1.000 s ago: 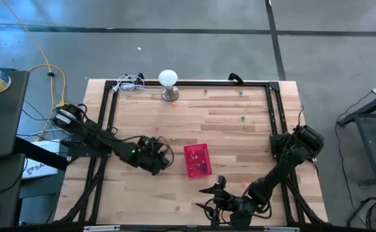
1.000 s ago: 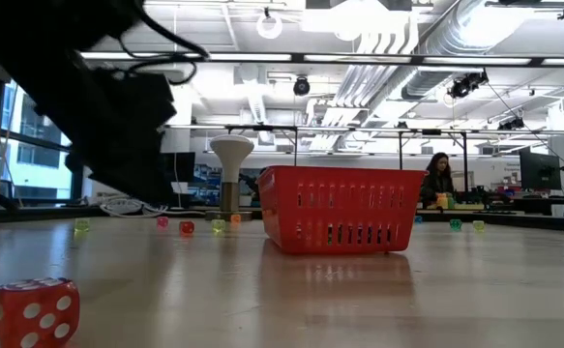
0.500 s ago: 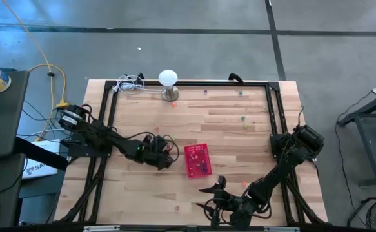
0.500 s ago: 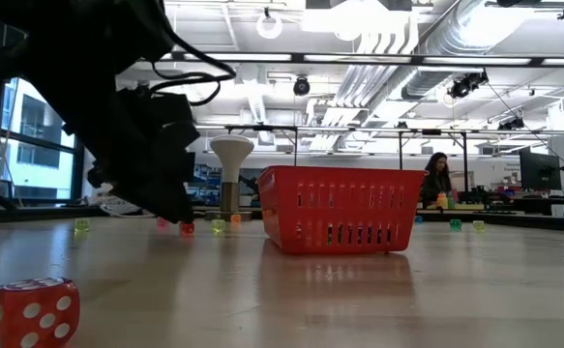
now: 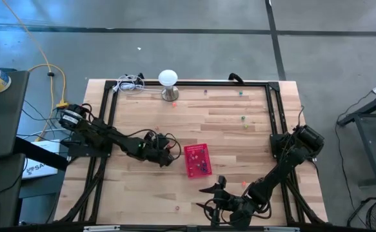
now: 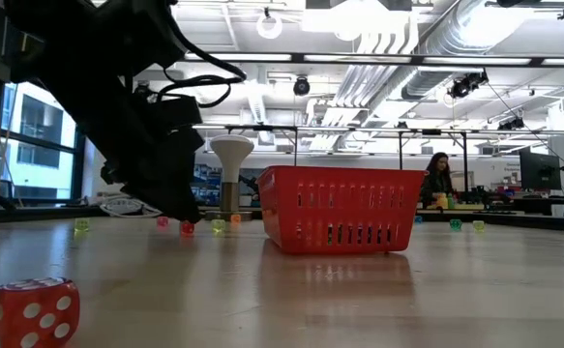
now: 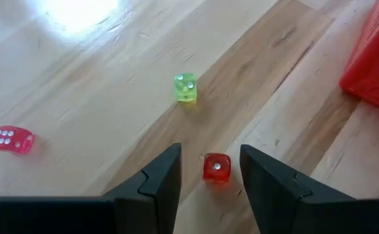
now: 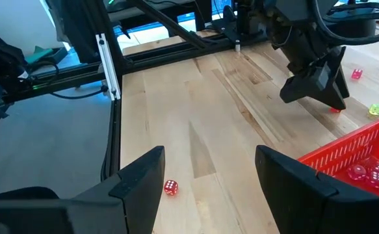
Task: Pick & Place Dice
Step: Put the red die into the red basket
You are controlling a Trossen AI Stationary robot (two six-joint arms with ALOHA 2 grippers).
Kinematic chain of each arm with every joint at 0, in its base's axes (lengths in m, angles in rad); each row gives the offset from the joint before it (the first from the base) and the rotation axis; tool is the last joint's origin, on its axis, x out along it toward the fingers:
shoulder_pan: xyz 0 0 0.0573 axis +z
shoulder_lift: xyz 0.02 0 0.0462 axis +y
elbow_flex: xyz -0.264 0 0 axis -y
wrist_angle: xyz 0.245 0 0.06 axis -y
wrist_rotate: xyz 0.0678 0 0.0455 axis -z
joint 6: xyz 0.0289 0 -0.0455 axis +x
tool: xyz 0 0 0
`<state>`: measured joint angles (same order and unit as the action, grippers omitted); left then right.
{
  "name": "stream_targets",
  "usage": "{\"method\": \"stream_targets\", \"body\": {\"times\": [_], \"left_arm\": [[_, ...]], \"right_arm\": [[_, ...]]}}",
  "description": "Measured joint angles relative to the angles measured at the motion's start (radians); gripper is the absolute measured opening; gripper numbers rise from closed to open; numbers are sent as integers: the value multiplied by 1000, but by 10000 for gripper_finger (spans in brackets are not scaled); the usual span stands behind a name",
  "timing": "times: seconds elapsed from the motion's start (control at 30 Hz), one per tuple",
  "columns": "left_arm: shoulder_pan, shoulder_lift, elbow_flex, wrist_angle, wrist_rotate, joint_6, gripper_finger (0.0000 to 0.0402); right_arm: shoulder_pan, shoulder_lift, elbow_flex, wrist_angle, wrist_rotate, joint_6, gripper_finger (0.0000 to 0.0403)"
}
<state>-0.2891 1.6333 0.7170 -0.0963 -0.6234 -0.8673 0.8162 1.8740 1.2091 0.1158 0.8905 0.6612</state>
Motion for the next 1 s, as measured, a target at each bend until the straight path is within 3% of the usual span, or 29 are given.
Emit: {"method": "stream_targets", "body": {"times": [0.7,1.0], "left_arm": [[-4,1,0,0,23,77,149],[-10,90,3,41,-4,90,149]], "right_arm": [[0,0,0,0,0,0,231],[0,0,0,0,0,0,231]]}}
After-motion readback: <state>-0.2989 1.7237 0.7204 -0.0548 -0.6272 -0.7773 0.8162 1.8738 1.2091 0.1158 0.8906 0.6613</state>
